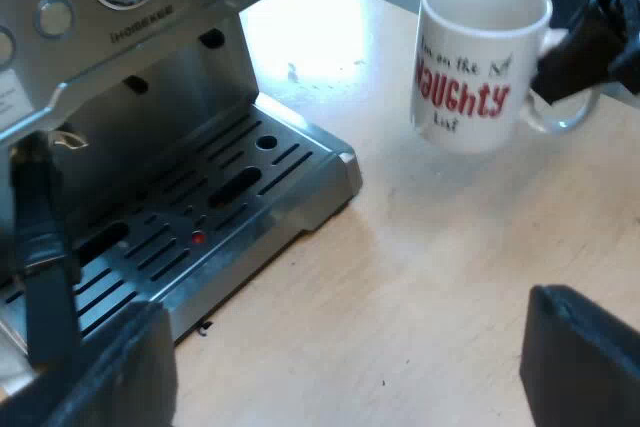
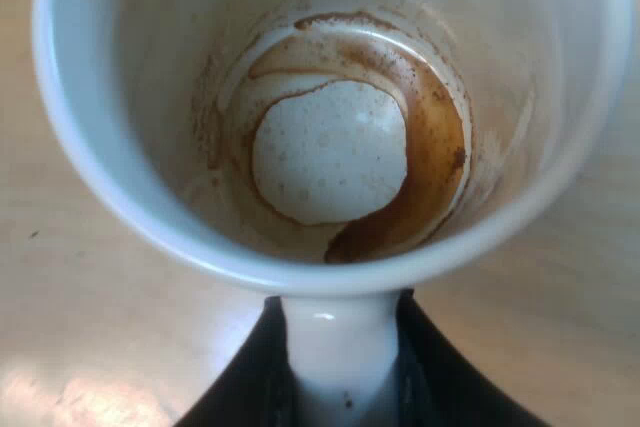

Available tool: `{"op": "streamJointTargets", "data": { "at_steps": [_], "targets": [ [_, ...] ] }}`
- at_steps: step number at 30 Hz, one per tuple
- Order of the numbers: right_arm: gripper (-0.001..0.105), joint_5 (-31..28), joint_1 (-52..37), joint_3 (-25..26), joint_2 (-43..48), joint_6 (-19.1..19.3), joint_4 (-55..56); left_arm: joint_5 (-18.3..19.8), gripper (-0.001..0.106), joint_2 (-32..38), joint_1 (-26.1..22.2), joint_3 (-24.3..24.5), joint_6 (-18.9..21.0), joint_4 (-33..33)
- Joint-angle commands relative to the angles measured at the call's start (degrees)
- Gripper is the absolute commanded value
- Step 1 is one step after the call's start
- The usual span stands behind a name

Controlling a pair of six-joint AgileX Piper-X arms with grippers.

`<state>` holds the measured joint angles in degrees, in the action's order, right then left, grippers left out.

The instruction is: Place mug into machine

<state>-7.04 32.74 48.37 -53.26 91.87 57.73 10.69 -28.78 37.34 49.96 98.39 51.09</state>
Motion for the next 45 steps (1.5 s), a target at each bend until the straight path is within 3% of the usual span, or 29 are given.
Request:
{"op": "streamJointTargets", "data": {
  "at_steps": [1, 7, 15, 28, 35, 40, 43, 45],
  "targets": [
    [0.0, -0.95, 2.23, 0.82, 0.8, -0.87, -0.83, -0.93, 0.072, 1.08, 0.16, 0.24, 0.76, 1.68],
    [0.0, -1.99, 8.63, 0.82, 0.8, -3.78, -0.86, -1.05, 0.072, 4.64, 0.16, -1.32, 1.83, 3.04],
    [0.0, -1.65, 13.68, 0.82, 0.8, -6.95, -0.86, -1.05, 0.072, 10.69, 0.16, -6.82, 3.27, 3.04],
    [0.0, -1.65, 13.92, 0.82, 0.42, -7.04, -3.93, -4.75, 0.072, 11.01, 0.01, -9.94, 3.27, -2.3],
    [0.0, -1.65, 13.92, 4.3, -5.05, -6.56, -3.92, -7.08, 0.072, 9.53, 0.01, -12.59, 3.18, -6.13],
    [0.0, -1.65, 13.92, 6.59, -8.74, -6.02, -4.15, -7.06, 0.072, 7.01, -0.62, -13.84, 3.33, -9.24],
    [0.0, -0.94, 13.92, 6.82, -10.09, -5.91, -5.0, -6.11, 0.072, 4.89, -3.58, -13.81, 3.14, -11.23],
    [0.0, 0.67, 13.92, 6.82, -10.87, -5.91, -5.54, -1.23, 0.072, 2.96, -7.61, -13.81, 2.66, -13.02]
  ]
}}
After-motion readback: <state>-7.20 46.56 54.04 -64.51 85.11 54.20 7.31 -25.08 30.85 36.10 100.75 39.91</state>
